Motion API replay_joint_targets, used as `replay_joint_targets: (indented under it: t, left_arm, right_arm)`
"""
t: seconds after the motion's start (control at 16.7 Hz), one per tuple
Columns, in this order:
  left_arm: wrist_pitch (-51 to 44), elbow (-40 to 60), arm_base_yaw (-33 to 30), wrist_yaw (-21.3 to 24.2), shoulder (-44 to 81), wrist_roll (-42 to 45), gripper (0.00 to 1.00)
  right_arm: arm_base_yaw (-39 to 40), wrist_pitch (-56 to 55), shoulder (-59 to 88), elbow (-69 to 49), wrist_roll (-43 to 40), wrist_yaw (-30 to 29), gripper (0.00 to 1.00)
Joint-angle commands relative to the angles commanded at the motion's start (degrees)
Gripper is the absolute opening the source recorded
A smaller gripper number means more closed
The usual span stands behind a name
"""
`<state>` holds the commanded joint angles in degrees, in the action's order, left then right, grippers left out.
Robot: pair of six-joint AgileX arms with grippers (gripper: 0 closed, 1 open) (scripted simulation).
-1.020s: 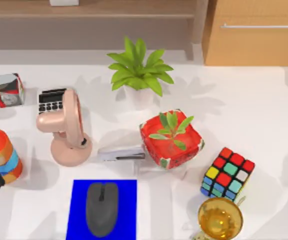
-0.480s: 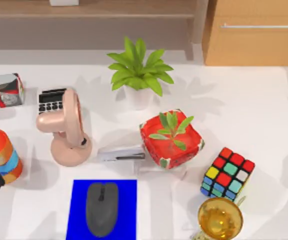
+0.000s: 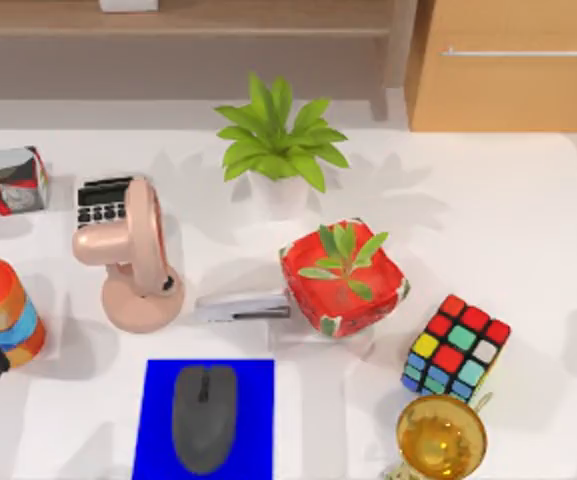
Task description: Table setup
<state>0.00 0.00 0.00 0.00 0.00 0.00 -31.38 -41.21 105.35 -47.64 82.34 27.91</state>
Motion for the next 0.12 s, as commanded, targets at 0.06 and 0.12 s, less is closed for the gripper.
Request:
replay_joint_targets:
  t: [0.06,0.12]
  left_arm:
    - [0.0,0.0,0.0,0.0,0.0,0.0,1.0]
    - [0.0,0.0,0.0,0.0,0.0,0.0,1.0]
  right_arm:
    - [-0.3,-0.1,-0.1,0.7,0.0,0.2,1.0]
    - [-0.3,-0.1,-0.1,0.8,0.0,0.3,1.0]
